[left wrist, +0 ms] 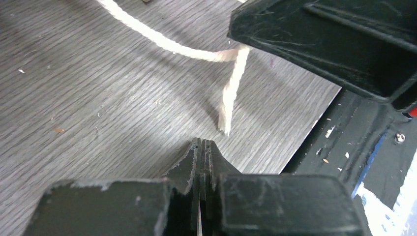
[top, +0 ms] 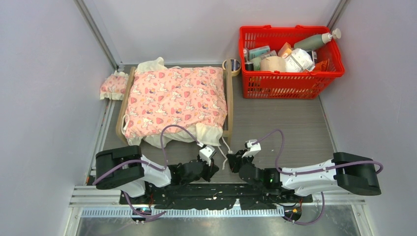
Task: Set up the pet bed
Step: Tie the ropes to the bed frame.
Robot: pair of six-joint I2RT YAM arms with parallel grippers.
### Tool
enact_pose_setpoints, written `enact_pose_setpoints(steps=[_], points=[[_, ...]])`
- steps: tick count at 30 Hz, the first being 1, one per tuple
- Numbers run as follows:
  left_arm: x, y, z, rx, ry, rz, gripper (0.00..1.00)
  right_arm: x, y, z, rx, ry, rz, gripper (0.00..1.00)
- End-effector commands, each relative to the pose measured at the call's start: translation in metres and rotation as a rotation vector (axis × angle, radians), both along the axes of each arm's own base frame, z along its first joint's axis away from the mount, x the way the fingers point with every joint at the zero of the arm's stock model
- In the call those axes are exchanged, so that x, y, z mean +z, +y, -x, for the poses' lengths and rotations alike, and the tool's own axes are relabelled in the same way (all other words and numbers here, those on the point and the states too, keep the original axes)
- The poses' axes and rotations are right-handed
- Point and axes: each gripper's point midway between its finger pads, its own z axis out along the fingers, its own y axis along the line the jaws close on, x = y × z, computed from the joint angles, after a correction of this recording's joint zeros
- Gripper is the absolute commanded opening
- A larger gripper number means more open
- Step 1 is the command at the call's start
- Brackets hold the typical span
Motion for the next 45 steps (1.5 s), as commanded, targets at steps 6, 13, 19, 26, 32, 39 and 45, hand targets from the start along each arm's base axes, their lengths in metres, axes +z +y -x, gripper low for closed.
enact_pose_setpoints(steps=[6,13,19,26,32,39,45], points=[[0.019,-0.010,-0.007,-0.007,-0.053,0.017,0.22,0.008,-0.009,-0.007,-0.036,-0.036,0.008,0.05],[0.023,-0.033,-0.003,-0.093,-0.070,0.007,0.49,0.008,-0.002,-0.006,-0.016,-0.033,0.001,0.06],[0.012,-0.045,-0.003,-0.106,-0.049,0.006,0.51,0.007,-0.001,-0.005,-0.004,-0.028,0.002,0.08],[0.004,-0.032,-0.015,-0.023,-0.043,-0.023,0.00,0.002,-0.014,-0.005,-0.033,-0.011,0.013,0.19],[-0.006,-0.017,-0.024,0.052,-0.021,-0.070,0.00,0.010,-0.023,-0.007,-0.049,-0.033,0.005,0.08],[-0.005,-0.013,-0.027,0.073,-0.024,-0.066,0.00,0.012,-0.026,-0.009,-0.044,-0.048,0.016,0.19],[-0.006,-0.013,-0.027,0.075,-0.019,-0.065,0.00,0.009,-0.021,-0.010,-0.018,-0.051,0.029,0.05]])
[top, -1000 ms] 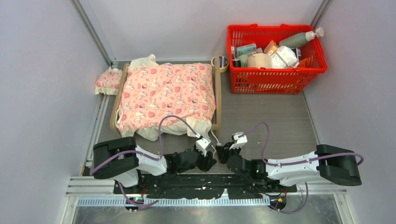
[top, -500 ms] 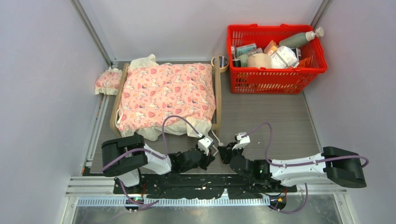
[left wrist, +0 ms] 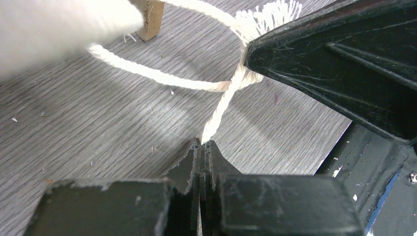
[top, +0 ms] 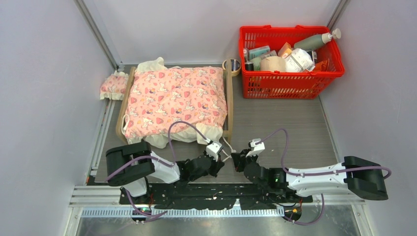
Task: Set up the pet bed
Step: Tie the ropes to the bed frame.
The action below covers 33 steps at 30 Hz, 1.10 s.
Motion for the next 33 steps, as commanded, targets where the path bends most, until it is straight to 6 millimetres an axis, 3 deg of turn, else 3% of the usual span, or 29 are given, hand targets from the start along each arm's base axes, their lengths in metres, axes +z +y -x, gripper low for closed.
enact_pose_setpoints(steps=[1,6,8,9,11,12,14,16,21,28,33], points=[[-0.007,0.011,-0.003,0.035,0.007,-0.037,0.00,0.006,0.003,-0.005,-0.011,-0.023,-0.007,0.05],[-0.022,0.029,-0.010,0.116,0.057,-0.124,0.00,0.016,-0.005,-0.011,-0.069,-0.027,0.031,0.05],[-0.023,0.035,-0.012,0.149,0.066,-0.125,0.00,0.021,-0.007,-0.011,-0.065,-0.031,0.037,0.13],[-0.024,0.038,-0.013,0.158,0.069,-0.124,0.00,0.022,-0.007,-0.011,-0.063,-0.034,0.026,0.21],[-0.023,0.039,-0.015,0.165,0.073,-0.120,0.00,0.020,-0.007,-0.010,-0.055,-0.036,0.016,0.26],[-0.022,0.038,-0.015,0.163,0.073,-0.120,0.00,0.021,-0.004,-0.009,-0.043,-0.037,0.004,0.14],[-0.020,0.035,-0.015,0.155,0.073,-0.114,0.00,0.017,0.000,-0.008,-0.014,-0.040,0.008,0.06],[-0.020,0.033,-0.014,0.146,0.075,-0.105,0.00,0.011,0.001,-0.008,-0.003,-0.034,0.043,0.05],[-0.018,0.033,-0.009,0.115,0.068,-0.064,0.00,0.023,0.007,-0.013,0.017,-0.081,0.054,0.05],[0.004,0.052,-0.023,0.156,0.014,-0.001,0.34,0.042,0.002,-0.030,0.019,-0.123,0.050,0.05],[0.035,0.058,-0.051,0.183,-0.076,0.046,0.43,0.046,0.009,-0.028,0.071,-0.128,0.042,0.05]])
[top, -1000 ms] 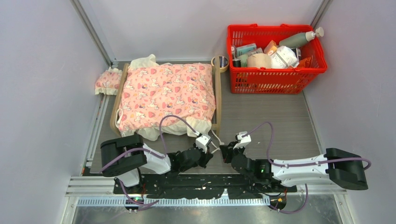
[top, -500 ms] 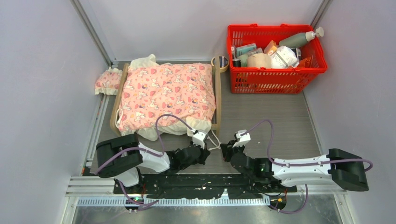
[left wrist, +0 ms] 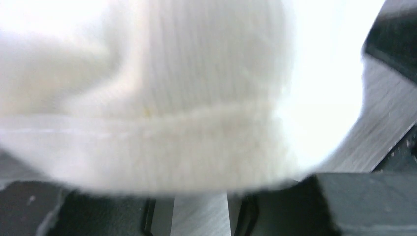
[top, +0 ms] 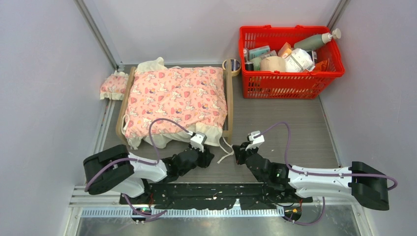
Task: Set up the pet bed
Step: Tie the ropes to the bed frame.
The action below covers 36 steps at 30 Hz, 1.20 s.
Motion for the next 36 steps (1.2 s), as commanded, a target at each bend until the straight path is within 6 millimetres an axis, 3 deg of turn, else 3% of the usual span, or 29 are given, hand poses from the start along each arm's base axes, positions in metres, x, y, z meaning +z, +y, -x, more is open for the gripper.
enact_pose_setpoints(steps=[1,9,13,23,24,27,30,36], points=[[0.033,0.002,-0.025,0.001,-0.118,0.032,0.44,0.024,0.017,-0.001,0.063,-0.040,-0.051,0.05],[0.061,-0.019,-0.058,-0.002,-0.184,0.153,0.50,0.030,0.036,0.001,0.128,-0.050,-0.069,0.05],[0.068,-0.034,-0.060,-0.058,-0.243,0.197,0.53,0.032,0.038,0.000,0.135,-0.061,-0.082,0.05],[0.061,-0.049,-0.070,-0.062,-0.258,0.206,0.55,0.034,0.036,-0.002,0.135,-0.065,-0.082,0.05],[0.062,-0.050,-0.071,-0.061,-0.258,0.212,0.53,0.034,0.037,-0.002,0.136,-0.062,-0.085,0.05],[0.064,-0.049,-0.069,-0.062,-0.265,0.233,0.24,0.032,0.035,-0.002,0.130,-0.061,-0.078,0.05],[0.068,-0.043,-0.064,-0.061,-0.270,0.269,0.04,0.029,0.033,-0.009,0.111,-0.072,-0.058,0.05],[0.081,-0.043,-0.043,-0.136,-0.255,0.340,0.00,0.036,0.054,-0.033,0.144,-0.134,-0.014,0.05]])
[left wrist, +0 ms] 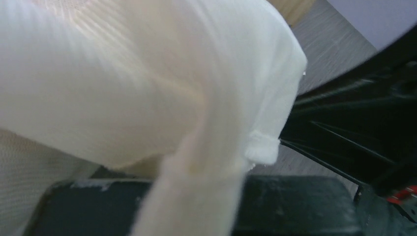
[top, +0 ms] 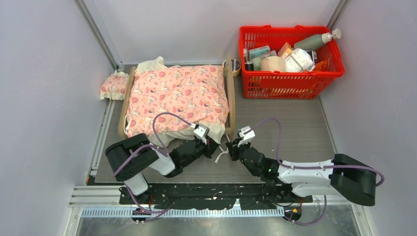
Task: Set up the pet bed
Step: Tie the ropes to the bed frame.
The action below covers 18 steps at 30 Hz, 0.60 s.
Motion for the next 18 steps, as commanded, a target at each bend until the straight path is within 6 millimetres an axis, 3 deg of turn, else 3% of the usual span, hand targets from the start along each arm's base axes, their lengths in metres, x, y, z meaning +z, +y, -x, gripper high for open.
enact_pose_setpoints(steps=[1,8,11,14,18], points=[[0.042,-0.006,0.012,-0.073,-0.058,0.139,0.00,0.041,0.032,-0.023,0.042,-0.103,-0.053,0.05],[0.046,-0.014,0.031,-0.190,-0.063,0.160,0.00,0.029,0.054,-0.036,0.092,-0.110,-0.050,0.05],[0.040,-0.013,0.035,-0.203,-0.053,0.165,0.00,0.018,0.062,-0.034,0.145,-0.119,-0.051,0.05],[0.033,-0.009,0.036,-0.195,-0.041,0.161,0.00,0.020,0.066,-0.032,0.191,-0.144,-0.100,0.05],[0.023,-0.003,0.036,-0.173,-0.025,0.137,0.18,0.015,0.074,-0.026,0.285,-0.158,-0.114,0.05]])
